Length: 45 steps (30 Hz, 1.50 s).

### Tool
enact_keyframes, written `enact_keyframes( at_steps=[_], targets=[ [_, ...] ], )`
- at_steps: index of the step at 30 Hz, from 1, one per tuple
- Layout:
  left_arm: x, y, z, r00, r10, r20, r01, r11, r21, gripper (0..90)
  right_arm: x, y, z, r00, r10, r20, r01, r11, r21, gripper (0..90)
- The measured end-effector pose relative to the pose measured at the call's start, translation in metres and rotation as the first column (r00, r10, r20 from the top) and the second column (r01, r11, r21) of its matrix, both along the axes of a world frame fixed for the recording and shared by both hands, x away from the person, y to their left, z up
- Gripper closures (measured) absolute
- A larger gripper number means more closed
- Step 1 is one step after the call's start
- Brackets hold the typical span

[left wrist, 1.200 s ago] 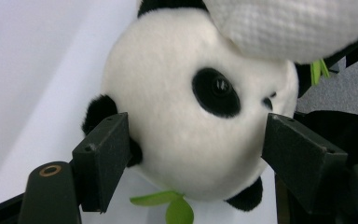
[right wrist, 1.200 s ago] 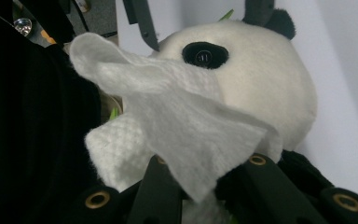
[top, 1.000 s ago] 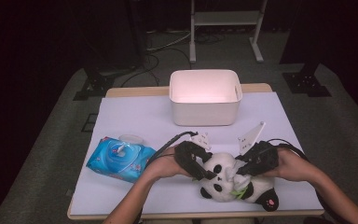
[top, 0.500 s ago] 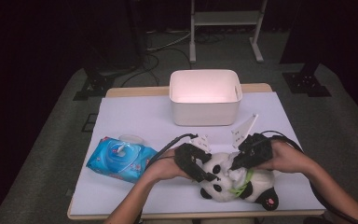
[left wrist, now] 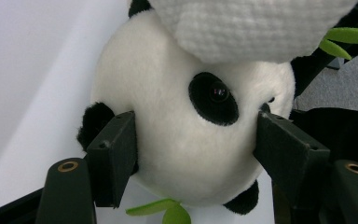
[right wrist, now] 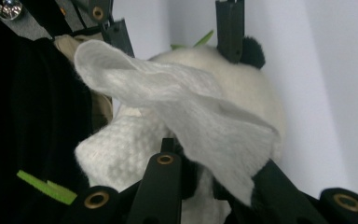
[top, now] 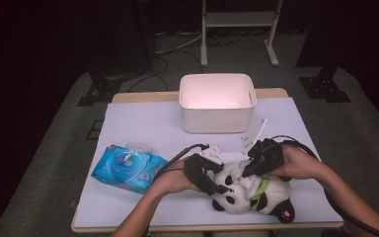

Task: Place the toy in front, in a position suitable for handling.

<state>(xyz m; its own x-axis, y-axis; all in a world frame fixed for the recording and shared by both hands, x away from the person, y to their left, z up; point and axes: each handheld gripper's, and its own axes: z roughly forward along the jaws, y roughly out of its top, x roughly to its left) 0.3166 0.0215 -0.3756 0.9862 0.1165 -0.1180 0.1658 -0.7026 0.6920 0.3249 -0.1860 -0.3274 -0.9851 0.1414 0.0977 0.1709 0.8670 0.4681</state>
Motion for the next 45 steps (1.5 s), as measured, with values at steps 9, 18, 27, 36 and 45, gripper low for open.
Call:
enact_keyframes(
  at_steps=[9, 18, 27, 36, 45],
  targets=[
    [0.000, -0.002, 0.001, 1.0000, 0.003, -0.001, -0.003, 1.0000, 0.008, 30.7, -0.003, -0.012, -0.002, 0.9998, -0.019, 0.011, 0.019, 0.9993, -0.031, 82.5],
    [0.000, -0.001, 0.000, 1.0000, 0.004, -0.006, -0.004, 1.0000, 0.002, 30.8, 0.003, -0.003, 0.001, 0.9998, -0.007, 0.019, 0.008, 1.0000, -0.003, 82.4],
    [0.002, 0.002, 0.003, 0.9999, 0.010, -0.007, -0.010, 0.9999, 0.001, 27.4, -0.006, -0.016, -0.006, 0.9997, -0.026, 0.002, 0.026, 0.9995, -0.016, 82.5],
    [0.010, 0.003, -0.001, 0.9984, 0.025, -0.051, -0.025, 0.9997, -0.007, 30.4, -0.012, -0.020, -0.009, 0.9997, -0.020, -0.011, 0.020, 0.9996, -0.019, 82.5],
    [0.005, 0.001, 0.001, 0.9995, 0.018, -0.027, -0.018, 0.9998, -0.001, 31.7, -0.003, -0.005, 0.003, 1.0000, 0.006, -0.003, -0.006, 1.0000, 0.002, 82.5]
  ],
)
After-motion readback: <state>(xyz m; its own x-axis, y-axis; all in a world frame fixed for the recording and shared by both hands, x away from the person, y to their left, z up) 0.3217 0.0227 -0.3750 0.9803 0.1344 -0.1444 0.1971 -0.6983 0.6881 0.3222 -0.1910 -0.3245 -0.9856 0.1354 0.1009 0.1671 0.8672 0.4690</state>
